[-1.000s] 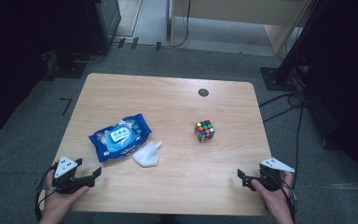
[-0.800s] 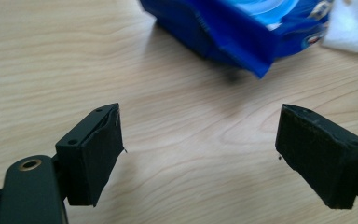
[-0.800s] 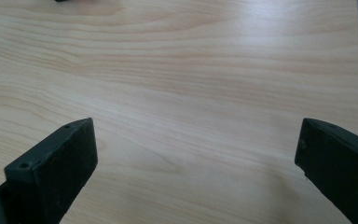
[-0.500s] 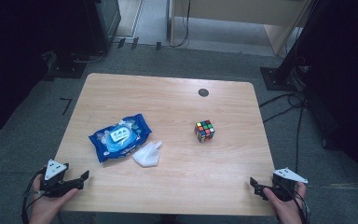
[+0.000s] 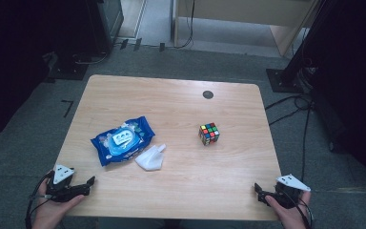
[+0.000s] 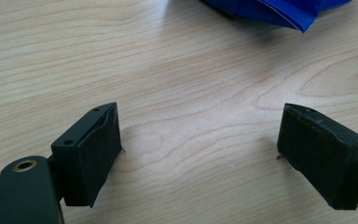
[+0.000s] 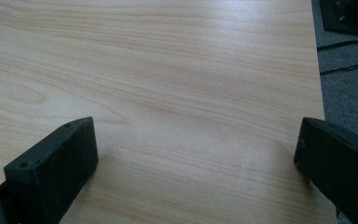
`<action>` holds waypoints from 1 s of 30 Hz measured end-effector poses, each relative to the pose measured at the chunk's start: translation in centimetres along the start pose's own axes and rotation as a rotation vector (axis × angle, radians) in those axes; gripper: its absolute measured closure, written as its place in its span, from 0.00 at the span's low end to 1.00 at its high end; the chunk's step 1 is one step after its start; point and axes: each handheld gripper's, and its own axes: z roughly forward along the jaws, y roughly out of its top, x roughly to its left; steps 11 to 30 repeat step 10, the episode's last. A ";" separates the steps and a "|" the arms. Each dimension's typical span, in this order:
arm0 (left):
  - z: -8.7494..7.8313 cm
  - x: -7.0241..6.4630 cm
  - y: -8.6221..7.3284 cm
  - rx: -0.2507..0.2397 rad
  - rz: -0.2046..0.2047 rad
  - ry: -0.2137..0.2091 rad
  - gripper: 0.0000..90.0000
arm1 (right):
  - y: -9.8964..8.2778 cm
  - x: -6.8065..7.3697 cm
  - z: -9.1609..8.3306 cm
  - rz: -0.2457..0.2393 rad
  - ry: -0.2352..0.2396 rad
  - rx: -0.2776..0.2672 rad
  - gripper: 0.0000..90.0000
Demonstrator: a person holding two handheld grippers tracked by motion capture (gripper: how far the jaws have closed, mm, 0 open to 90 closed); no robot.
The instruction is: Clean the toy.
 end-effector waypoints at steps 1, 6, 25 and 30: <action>0.0 0.0 0.0 -0.002 -0.001 0.001 0.15 | -0.1 0.0 -0.1 -0.003 0.000 -0.007 0.00; 0.0 0.0 0.0 -0.001 -0.005 0.003 0.15 | -0.3 0.0 -0.1 -0.002 0.002 -0.016 0.00; 0.0 0.0 0.0 -0.002 -0.006 0.003 0.15 | -0.3 0.0 -0.1 -0.002 0.002 -0.016 0.00; 0.0 0.0 0.0 -0.002 -0.006 0.003 0.15 | -0.3 0.0 -0.1 -0.002 0.002 -0.016 0.00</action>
